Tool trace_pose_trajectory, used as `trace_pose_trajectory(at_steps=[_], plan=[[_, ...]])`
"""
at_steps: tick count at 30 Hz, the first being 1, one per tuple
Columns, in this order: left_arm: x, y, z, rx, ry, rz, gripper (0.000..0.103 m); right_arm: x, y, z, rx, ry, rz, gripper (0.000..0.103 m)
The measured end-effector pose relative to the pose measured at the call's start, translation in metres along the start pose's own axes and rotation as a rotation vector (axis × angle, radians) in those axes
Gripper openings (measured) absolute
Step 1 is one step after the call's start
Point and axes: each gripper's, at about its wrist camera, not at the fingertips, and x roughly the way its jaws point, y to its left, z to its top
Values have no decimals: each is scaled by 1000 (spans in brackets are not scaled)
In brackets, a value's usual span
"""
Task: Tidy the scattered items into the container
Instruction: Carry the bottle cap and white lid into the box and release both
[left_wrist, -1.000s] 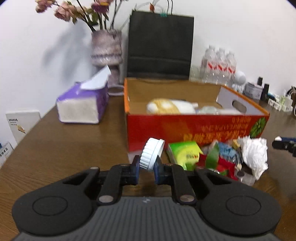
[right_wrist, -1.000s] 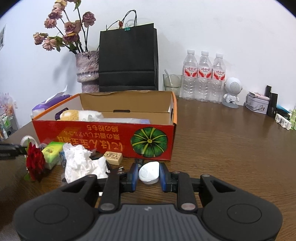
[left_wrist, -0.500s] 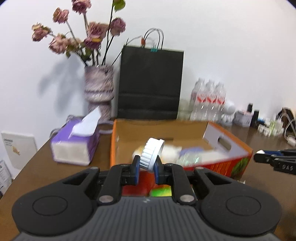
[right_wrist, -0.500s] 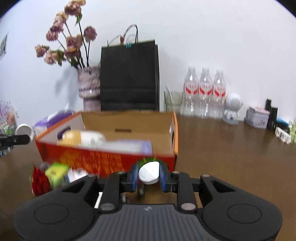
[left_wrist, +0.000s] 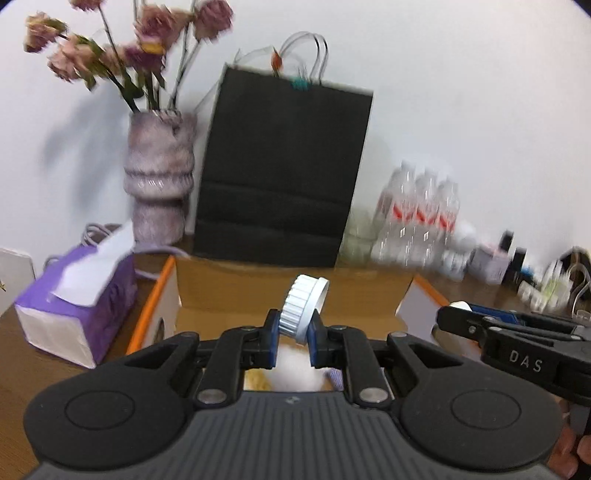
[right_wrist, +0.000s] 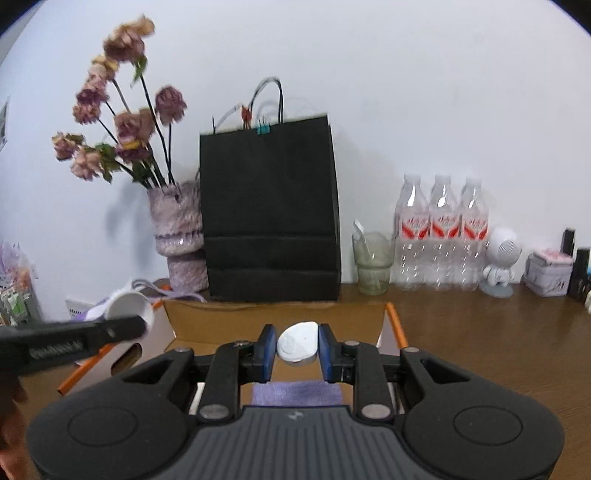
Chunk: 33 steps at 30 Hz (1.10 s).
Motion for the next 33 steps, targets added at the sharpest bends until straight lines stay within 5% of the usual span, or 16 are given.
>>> trace_pose_trajectory(at_steps=[13, 14, 15, 16, 17, 18, 19, 33], plan=[[13, 4, -7, 24, 48, 36, 17, 19, -1, -14, -17, 85, -22, 24], [13, 4, -7, 25, 47, 43, 23, 19, -1, -13, -13, 86, -23, 25], [12, 3, -7, 26, 47, 49, 47, 19, -1, -12, -10, 90, -25, 26], [11, 2, -6, 26, 45, 59, 90, 19, -2, -11, -10, 99, -24, 40], [9, 1, -6, 27, 36, 89, 97, 20, -2, -11, -10, 112, -20, 72], [6, 0, -5, 32, 17, 152, 103, 20, -2, -10, -11, 118, -15, 91], [3, -1, -4, 43, -5, 188, 103, 18, -2, -9, -12, 114, -16, 103], [-2, -4, -5, 53, 4, 169, 103, 13, 2, -5, -49, 107, -24, 103]])
